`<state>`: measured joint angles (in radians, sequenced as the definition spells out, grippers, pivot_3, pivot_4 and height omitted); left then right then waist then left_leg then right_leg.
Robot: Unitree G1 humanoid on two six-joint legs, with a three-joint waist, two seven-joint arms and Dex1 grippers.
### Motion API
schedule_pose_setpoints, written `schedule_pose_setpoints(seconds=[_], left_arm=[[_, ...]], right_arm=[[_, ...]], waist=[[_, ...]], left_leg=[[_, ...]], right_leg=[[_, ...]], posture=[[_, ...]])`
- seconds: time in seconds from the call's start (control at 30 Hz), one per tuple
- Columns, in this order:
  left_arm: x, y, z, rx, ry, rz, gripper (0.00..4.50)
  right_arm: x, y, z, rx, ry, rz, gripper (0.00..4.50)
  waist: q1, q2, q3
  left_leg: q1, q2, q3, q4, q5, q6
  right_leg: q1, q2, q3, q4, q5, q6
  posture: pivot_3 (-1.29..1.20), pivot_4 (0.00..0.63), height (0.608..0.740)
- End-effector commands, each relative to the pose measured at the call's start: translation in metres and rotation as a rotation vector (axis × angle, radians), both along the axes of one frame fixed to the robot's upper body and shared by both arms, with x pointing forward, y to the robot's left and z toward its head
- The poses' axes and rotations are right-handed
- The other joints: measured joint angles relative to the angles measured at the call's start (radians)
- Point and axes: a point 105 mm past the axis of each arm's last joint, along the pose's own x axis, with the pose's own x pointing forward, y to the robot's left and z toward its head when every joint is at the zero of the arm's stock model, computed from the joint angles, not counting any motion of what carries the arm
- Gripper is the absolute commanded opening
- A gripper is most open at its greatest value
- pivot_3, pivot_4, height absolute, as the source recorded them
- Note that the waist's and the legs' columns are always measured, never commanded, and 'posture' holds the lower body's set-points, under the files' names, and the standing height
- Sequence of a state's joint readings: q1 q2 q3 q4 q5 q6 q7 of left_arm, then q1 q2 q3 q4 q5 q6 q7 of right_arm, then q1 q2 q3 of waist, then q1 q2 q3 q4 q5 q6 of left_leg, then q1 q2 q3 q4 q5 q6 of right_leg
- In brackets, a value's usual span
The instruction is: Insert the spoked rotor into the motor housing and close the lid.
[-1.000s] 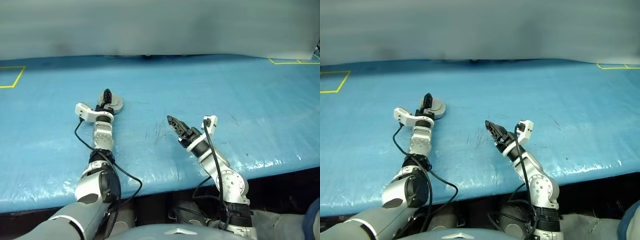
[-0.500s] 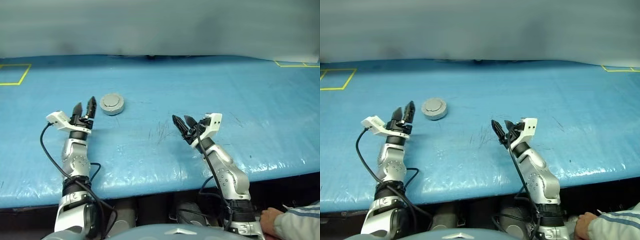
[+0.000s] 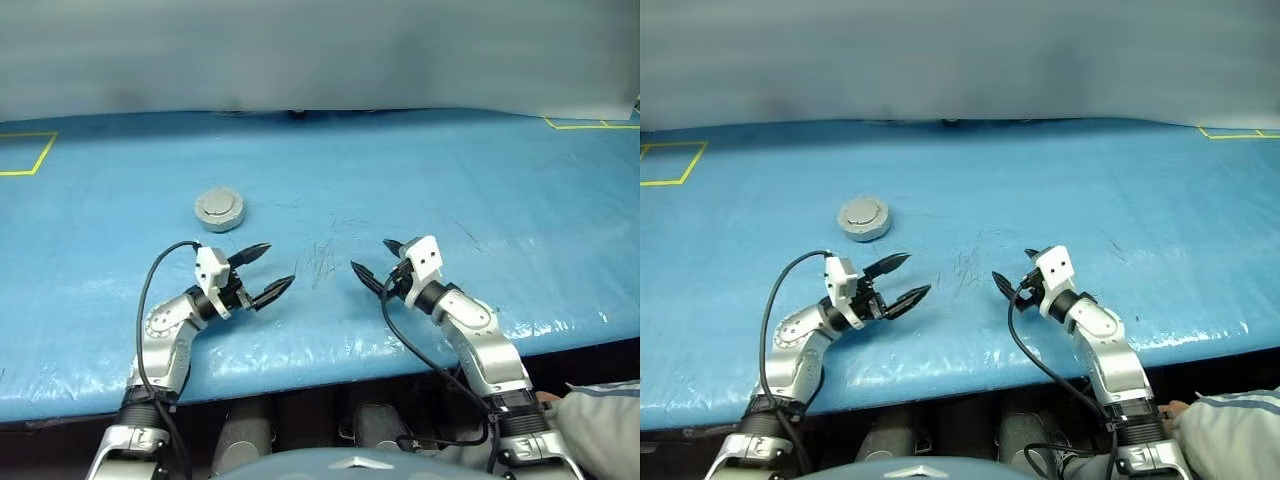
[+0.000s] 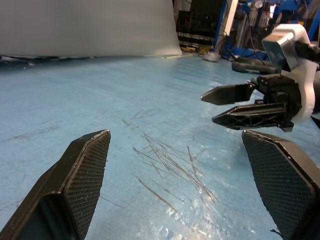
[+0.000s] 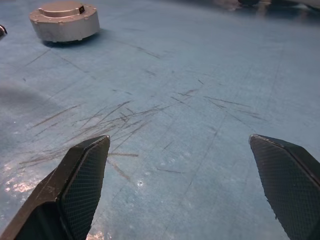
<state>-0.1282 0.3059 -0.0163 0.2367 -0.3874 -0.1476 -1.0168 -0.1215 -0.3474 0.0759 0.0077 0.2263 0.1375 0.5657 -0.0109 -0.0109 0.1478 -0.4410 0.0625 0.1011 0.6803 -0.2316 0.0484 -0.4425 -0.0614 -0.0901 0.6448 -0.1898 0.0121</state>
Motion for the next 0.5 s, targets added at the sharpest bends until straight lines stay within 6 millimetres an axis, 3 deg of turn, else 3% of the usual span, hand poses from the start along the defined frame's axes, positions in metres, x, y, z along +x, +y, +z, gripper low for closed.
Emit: schedule_pose_setpoints(seconds=[0.03,0.5], left_arm=[[-0.0016,-0.0022,0.0023,0.021,-0.036,-0.021,4.50],[-0.0004,-0.0029,0.0003,0.026,-0.046,0.004,4.50]], right_arm=[[0.0031,0.0014,0.0146,0.005,-0.058,0.022,4.47],[0.0033,0.0024,0.0116,0.001,-0.065,0.000,4.47]], waist=[[0.000,0.000,0.000],[0.001,0.000,0.000]], left_leg=[[0.000,0.000,0.000,0.000,0.000,0.000],[0.000,0.000,0.000,0.000,0.000,0.000]], right_leg=[[0.000,0.000,0.000,0.000,0.000,0.000],[0.000,0.000,0.000,0.000,0.000,0.000]], posture=[[0.00,0.150,0.740],[0.00,0.150,0.740]])
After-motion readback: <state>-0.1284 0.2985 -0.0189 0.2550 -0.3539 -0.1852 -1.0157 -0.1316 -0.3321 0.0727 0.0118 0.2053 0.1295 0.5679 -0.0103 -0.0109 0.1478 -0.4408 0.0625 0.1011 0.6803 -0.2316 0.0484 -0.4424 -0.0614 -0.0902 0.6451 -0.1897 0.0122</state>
